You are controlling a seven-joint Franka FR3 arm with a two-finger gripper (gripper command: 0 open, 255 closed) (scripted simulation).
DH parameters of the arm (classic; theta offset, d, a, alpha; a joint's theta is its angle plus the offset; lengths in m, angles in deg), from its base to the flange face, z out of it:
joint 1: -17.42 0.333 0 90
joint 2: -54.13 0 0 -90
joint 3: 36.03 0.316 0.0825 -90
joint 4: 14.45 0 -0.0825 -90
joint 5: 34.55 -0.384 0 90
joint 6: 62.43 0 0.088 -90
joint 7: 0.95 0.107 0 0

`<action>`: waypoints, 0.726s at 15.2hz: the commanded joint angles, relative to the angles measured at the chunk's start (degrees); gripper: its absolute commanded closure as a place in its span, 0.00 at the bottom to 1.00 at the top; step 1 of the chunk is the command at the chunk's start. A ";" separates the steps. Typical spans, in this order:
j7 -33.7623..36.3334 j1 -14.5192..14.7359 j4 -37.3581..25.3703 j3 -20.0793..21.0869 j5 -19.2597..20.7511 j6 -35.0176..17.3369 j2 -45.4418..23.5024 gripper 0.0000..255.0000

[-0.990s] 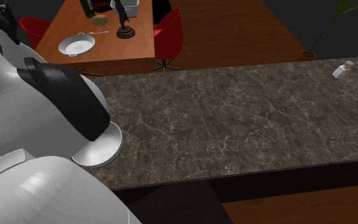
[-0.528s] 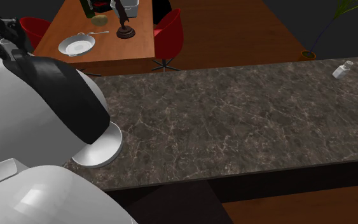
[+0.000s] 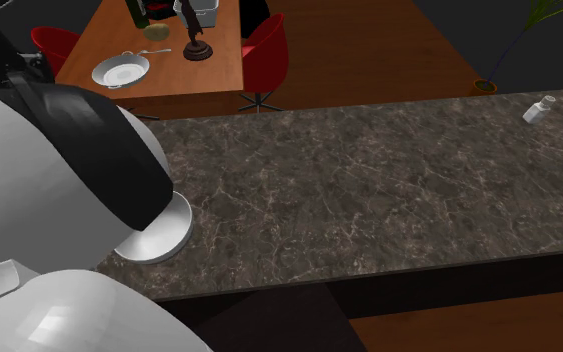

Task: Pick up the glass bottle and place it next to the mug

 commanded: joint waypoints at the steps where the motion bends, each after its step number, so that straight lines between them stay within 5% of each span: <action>1: 0.01 0.06 2.20 -0.01 0.04 -1.84 0.41 1.00; 11: 0.22 0.32 10.30 0.04 0.09 -9.69 0.65 1.00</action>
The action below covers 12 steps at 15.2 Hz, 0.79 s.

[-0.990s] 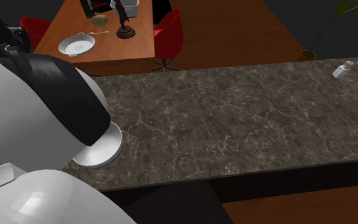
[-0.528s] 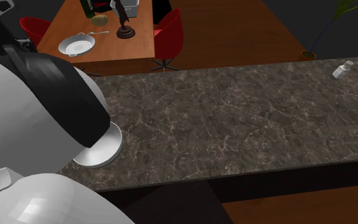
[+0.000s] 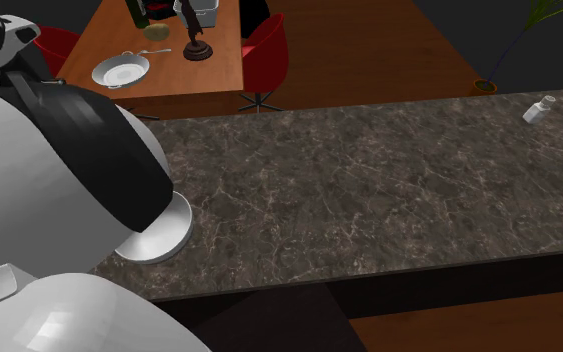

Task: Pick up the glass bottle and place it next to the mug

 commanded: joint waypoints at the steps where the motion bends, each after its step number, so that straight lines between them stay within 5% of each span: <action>1: 0.14 0.11 1.22 0.04 0.01 -1.46 -0.18 1.00; 10: 0.17 0.13 2.24 0.05 0.00 -2.62 -0.32 1.00; 11: 0.17 0.13 2.25 0.05 0.00 -2.63 -0.32 0.00; 12: 0.17 0.13 2.29 0.05 0.00 -2.65 -0.30 0.00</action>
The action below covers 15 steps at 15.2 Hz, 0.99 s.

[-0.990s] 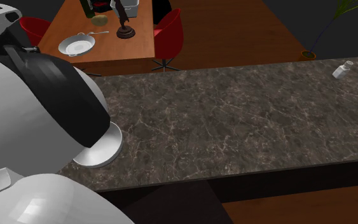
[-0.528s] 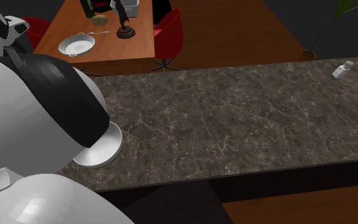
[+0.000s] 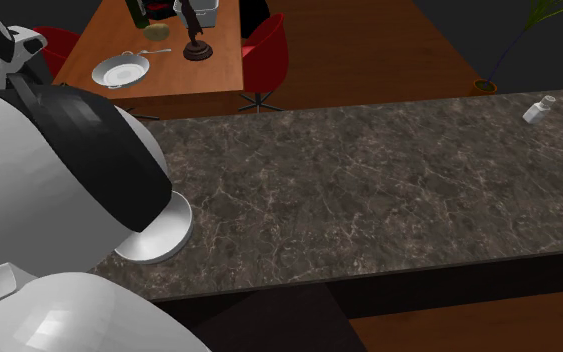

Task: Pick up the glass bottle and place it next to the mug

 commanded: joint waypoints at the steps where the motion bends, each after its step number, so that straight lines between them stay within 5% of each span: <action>1: 0.00 0.00 0.01 0.00 0.00 -0.01 0.01 0.00; 4: -0.01 -0.01 -0.05 0.00 0.00 0.02 -0.01 0.00; 8: 0.09 0.13 -4.89 -0.06 0.16 6.40 1.53 0.00; 15: 0.09 0.13 -4.89 -0.06 0.16 6.40 1.53 0.00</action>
